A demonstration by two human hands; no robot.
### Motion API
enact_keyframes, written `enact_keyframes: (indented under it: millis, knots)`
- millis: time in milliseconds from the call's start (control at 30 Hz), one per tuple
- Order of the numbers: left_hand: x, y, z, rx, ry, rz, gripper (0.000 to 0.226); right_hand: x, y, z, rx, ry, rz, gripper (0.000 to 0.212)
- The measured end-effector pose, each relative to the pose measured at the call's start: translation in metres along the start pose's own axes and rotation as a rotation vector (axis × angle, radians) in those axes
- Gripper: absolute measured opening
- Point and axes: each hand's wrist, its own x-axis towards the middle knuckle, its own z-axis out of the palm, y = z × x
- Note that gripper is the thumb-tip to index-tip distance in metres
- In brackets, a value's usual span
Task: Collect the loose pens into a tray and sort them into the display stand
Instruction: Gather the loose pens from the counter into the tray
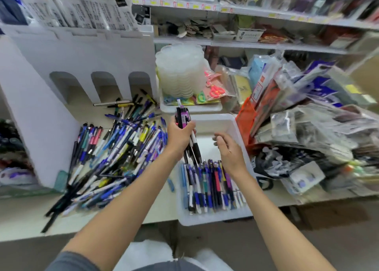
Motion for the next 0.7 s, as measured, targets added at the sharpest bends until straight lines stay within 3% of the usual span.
enact_keyframes:
  millis: [133,267,300,500,700]
  knots:
    - [-0.026,-0.032,0.046,0.030,0.021,-0.052,0.022,-0.015,0.027,-0.042,0.007,-0.050,0.045,0.023]
    - [-0.046,-0.073,0.059,0.139,-0.026,-0.073,0.091,-0.021,0.049,-0.058,-0.009,-0.131,0.072,0.028]
    - [-0.050,-0.081,0.060,0.189,-0.040,-0.065,0.096,-0.021,0.053,-0.058,-0.012,-0.148,0.075,0.029]
    - [-0.067,-0.101,0.059,0.261,-0.018,0.023,0.073,-0.022,0.068,-0.054,-0.013,-0.202,0.080,0.028]
    - [-0.073,-0.109,0.050,0.417,-0.046,0.076,0.084,-0.018,0.068,-0.048,0.040,-0.218,0.079,0.028]
